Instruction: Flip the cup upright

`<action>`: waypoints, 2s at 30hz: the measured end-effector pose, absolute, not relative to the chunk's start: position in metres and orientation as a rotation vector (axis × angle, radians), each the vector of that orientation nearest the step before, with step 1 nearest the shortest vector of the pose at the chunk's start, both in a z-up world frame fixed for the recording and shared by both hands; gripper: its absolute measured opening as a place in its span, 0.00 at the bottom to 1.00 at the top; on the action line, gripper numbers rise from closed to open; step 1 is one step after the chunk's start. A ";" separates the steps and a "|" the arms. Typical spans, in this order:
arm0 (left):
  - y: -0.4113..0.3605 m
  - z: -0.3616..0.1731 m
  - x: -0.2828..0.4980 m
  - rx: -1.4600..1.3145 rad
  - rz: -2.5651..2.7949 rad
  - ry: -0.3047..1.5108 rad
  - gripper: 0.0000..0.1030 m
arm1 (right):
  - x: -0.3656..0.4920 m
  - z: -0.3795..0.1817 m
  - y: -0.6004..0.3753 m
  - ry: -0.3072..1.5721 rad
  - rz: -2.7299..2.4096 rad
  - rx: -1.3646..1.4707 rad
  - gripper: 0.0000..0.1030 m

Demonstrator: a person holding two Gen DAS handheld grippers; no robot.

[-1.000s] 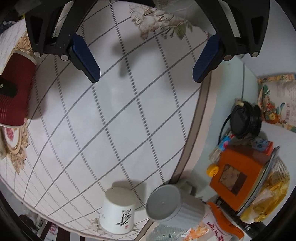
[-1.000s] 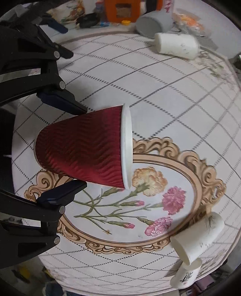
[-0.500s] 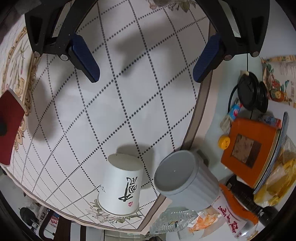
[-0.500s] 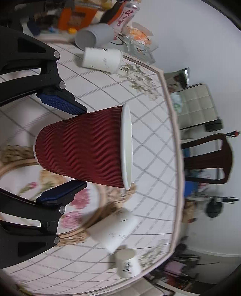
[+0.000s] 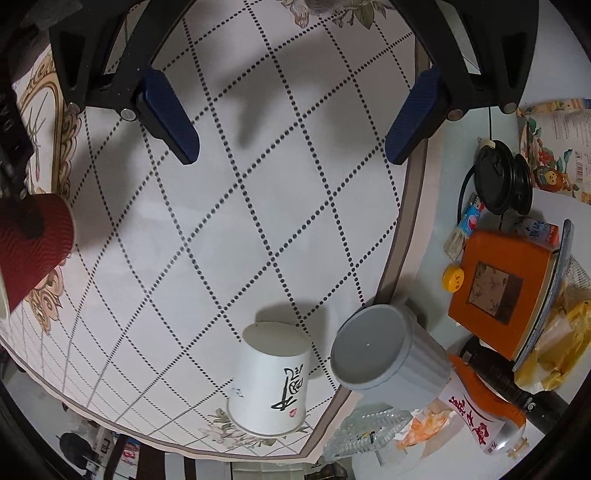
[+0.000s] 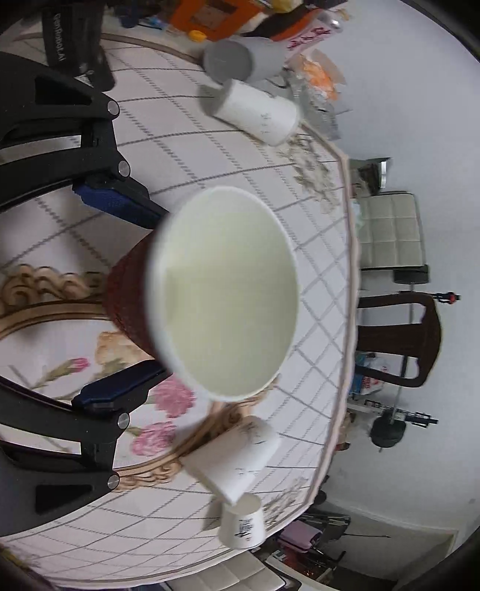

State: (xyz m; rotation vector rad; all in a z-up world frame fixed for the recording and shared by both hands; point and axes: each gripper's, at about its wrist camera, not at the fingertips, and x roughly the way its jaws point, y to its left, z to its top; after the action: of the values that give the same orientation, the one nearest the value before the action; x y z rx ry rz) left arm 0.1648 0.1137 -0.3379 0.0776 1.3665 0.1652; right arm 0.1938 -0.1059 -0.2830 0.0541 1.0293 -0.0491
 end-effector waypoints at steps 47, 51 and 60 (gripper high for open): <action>0.054 -0.026 -0.080 0.005 0.042 0.897 1.00 | -0.083 0.080 -0.196 0.888 -0.174 0.033 1.00; 0.056 -0.021 -0.084 0.011 0.033 0.886 1.00 | -0.089 0.087 -0.192 0.892 -0.178 0.038 1.00; 0.068 -0.017 -0.080 0.035 0.054 0.878 1.00 | -0.086 0.091 -0.181 0.893 -0.186 0.054 1.00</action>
State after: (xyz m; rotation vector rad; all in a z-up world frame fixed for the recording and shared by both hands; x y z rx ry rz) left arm -0.0799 0.0682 -0.0168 0.0351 0.8779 0.0538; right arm -0.0860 -0.1814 0.0914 0.0541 0.8935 -0.1861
